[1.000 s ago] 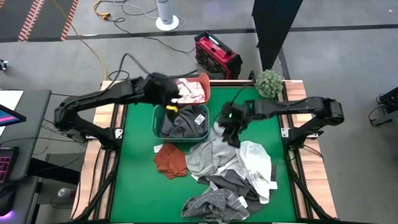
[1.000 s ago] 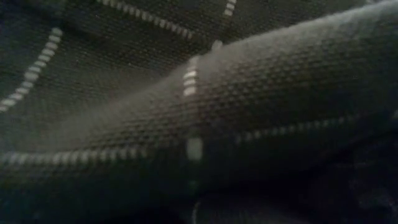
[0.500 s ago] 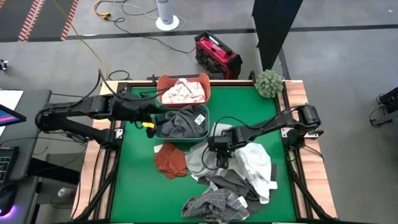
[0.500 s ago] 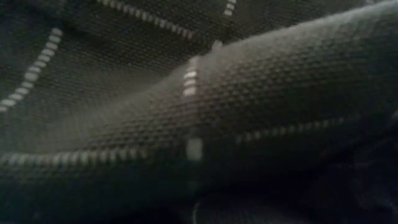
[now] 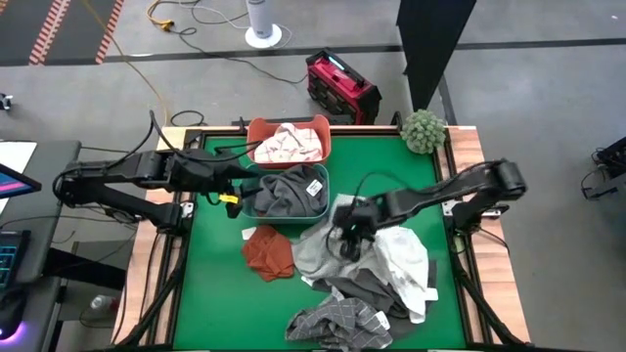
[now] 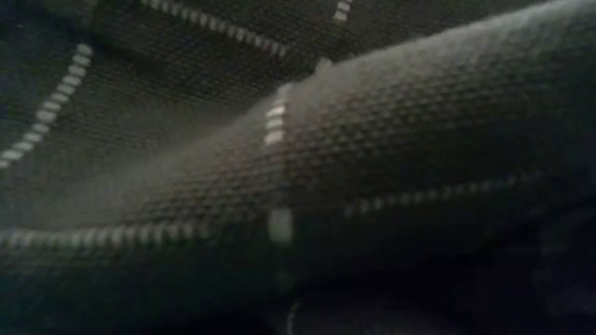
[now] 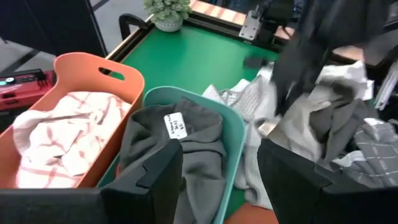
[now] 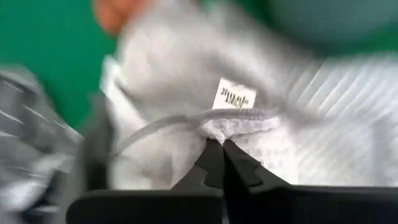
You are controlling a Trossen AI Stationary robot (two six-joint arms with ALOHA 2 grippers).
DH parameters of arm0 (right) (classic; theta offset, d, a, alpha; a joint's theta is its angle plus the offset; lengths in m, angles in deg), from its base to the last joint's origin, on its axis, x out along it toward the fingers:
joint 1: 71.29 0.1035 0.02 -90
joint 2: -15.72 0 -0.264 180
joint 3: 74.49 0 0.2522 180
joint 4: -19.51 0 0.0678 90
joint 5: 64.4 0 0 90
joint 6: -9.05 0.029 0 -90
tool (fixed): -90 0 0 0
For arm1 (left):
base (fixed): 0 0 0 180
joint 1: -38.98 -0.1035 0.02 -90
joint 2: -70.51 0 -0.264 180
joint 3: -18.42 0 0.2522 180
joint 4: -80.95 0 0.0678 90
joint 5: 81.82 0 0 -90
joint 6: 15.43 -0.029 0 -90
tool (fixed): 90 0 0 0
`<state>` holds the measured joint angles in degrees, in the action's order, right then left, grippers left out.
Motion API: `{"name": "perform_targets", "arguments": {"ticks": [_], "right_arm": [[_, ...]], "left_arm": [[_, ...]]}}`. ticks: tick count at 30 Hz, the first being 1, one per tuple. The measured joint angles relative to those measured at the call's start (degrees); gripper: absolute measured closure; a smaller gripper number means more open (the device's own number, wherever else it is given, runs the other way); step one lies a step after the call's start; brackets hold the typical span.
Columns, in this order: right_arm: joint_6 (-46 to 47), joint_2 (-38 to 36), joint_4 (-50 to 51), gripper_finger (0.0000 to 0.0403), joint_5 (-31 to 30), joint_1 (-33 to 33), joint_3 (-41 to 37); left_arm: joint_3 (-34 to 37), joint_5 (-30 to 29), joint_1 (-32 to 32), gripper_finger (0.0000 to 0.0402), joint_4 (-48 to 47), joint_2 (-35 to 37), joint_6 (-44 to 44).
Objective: Sort towels by color in basket
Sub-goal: Put the light gray towel into the orange bin
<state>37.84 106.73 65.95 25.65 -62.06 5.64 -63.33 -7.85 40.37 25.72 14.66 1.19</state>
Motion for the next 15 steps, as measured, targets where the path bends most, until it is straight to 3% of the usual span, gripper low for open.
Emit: {"name": "perform_targets", "arguments": {"ticks": [8, 15], "right_arm": [[-5.1, -16.8, -14.8, 0.0388, 0.0, -6.5, 2.9], [-13.3, -24.7, -47.5, 0.0389, 0.0, -12.7, 3.2]], "left_arm": [[0.0, 0.0, -2.0, 0.0205, 2.6, -0.5, -4.3], [0.0, -0.1, -6.1, 0.0205, 9.4, -0.5, -8.7]]}}
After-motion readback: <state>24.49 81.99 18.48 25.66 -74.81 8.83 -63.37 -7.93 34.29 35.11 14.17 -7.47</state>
